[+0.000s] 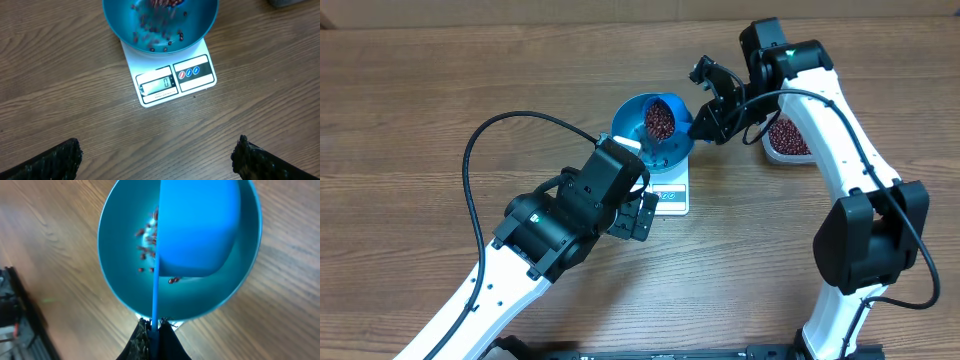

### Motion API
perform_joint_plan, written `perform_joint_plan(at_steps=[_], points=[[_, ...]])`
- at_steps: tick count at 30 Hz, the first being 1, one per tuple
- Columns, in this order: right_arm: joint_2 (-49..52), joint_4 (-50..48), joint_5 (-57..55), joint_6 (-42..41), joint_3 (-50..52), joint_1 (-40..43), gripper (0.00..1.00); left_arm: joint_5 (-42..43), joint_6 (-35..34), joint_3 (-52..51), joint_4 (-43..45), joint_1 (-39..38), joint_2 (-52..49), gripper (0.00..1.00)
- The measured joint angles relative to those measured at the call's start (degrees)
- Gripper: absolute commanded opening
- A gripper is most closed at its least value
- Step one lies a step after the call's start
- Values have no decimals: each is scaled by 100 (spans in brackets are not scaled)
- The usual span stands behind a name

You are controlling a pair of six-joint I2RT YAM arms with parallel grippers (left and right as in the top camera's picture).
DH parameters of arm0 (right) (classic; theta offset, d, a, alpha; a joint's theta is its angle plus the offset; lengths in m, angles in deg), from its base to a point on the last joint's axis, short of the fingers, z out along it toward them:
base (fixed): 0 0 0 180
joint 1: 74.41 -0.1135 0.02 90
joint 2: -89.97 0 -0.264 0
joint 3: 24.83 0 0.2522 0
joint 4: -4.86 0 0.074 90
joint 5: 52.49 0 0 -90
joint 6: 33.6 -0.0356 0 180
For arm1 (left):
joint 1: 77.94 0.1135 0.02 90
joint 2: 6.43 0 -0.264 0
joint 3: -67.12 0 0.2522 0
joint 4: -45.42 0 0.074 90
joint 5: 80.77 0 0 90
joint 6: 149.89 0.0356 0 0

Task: Scoop item into bowl and weigh 150g on scale
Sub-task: 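Carry the filled scoop with the right gripper over the teal bowl, then tip the scoop with the right gripper to pour beans into the bowl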

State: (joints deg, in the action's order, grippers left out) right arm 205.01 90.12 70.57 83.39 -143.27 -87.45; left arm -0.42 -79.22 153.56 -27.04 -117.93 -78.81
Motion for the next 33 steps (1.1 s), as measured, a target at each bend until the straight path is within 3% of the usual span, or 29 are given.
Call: perform_joint_plan(at_steps=[33], points=[[-496,-247,-837,4,0,-492,4,0,2,0,0,0,0,100]])
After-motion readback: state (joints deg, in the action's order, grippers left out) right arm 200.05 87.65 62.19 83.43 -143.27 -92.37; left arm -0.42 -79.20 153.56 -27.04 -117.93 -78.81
